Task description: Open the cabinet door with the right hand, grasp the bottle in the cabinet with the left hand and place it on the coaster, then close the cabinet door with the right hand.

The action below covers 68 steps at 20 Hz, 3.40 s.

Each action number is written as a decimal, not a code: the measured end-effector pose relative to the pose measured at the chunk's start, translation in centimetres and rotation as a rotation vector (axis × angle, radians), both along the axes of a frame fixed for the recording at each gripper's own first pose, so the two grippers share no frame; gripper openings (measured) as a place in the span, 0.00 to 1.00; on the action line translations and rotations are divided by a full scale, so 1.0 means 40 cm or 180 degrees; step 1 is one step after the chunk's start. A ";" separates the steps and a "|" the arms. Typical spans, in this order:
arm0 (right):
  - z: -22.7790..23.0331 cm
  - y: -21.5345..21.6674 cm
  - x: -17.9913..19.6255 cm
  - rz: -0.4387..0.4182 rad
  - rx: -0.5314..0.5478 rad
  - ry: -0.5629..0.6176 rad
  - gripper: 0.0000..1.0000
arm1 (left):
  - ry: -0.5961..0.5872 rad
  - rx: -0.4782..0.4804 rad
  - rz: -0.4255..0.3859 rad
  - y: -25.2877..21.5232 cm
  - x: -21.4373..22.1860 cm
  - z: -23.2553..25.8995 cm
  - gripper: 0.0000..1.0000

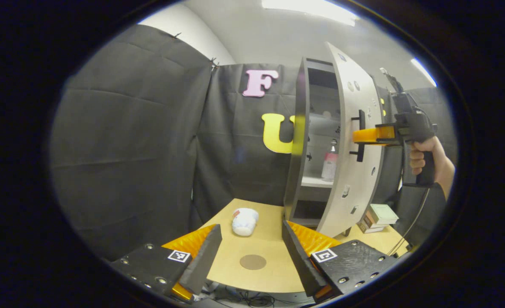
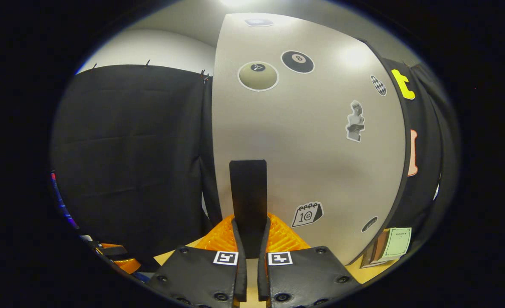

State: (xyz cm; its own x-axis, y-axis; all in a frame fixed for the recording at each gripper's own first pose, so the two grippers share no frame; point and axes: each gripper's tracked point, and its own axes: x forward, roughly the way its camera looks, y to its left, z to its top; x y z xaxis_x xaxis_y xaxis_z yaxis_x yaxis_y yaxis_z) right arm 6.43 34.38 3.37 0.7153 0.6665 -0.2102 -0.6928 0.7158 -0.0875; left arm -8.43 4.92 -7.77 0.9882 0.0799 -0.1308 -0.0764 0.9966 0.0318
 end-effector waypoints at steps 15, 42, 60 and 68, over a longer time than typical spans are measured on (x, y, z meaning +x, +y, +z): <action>0.009 -0.093 -0.018 -0.0120 -0.0046 0.0153 0.12 | 0.0144 -0.0280 -0.0395 -0.115 0.067 -0.044 0.87; 0.023 -0.322 0.005 -0.1654 0.0241 -0.0028 0.07 | 0.0327 -0.0263 -0.1180 -0.340 0.234 -0.126 0.86; 0.069 -0.538 0.133 -0.2837 0.0553 -0.0145 0.03 | -0.0033 -0.0011 -0.1673 -0.574 0.665 0.059 0.85; 0.087 -0.591 0.213 -0.3070 0.0646 -0.0339 0.01 | -0.0198 0.0362 -0.1761 -0.693 0.877 0.141 0.86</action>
State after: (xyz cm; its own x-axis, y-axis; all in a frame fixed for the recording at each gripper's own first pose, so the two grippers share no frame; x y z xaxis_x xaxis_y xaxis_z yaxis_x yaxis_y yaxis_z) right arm 14.94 10.72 6.86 0.9790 -0.1949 -0.0596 0.1989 0.9774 0.0712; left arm 26.64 -22.82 -2.12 0.8925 -0.4416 -0.0919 0.4509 0.8793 0.1533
